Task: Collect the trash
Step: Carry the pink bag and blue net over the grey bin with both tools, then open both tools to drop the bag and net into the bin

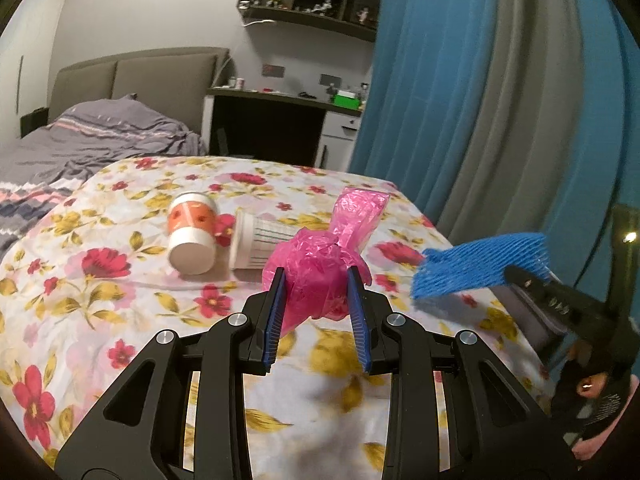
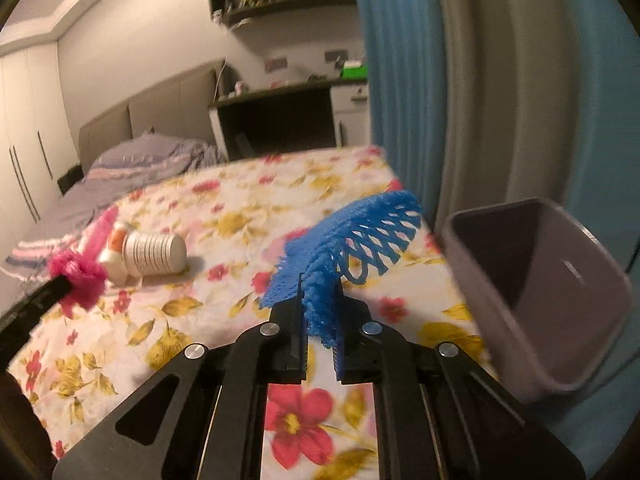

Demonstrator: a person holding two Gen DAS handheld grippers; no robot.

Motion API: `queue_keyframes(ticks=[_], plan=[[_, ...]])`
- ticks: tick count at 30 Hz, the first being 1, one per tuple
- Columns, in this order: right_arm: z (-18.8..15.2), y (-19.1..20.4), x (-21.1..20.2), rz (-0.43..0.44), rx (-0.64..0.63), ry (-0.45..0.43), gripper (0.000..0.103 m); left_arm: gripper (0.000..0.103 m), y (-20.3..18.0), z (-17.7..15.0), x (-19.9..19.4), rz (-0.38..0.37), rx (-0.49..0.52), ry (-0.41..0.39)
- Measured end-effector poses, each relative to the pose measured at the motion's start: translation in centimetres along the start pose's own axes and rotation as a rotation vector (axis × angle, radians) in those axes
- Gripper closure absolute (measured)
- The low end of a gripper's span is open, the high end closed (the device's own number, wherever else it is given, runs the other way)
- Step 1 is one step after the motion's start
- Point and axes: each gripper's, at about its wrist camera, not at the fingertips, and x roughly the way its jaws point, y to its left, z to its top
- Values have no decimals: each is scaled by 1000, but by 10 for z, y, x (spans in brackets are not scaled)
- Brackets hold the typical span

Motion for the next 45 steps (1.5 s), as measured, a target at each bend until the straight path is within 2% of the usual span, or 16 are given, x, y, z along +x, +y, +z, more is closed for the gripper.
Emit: queue_keyframes(ticks=[6,17,22,27,36,39,45], plan=[[6,-34,-38,-40,46,-82,93,74,-35,0,1,-45,54,11],[4,-101,-73,-155,156,-152,93,74,-106,8,20,-175,148,36],[1,-121,-74,-242,189,-163,93,74,-150,19,41,-318,164,64],[-5,-137,-73,-328,178,-161,93,74,-199,19,67,-415,205,96],[-11,-153,-53,-351,189,-117,92,73,-251,11,113,-557,207,167],[-12,-159,-48,-354,197,-105,92,73,-262,7,125,-573,215,187],[-14,-167,-40,-354,205,-85,76,73,-277,4,147,-610,208,242]])
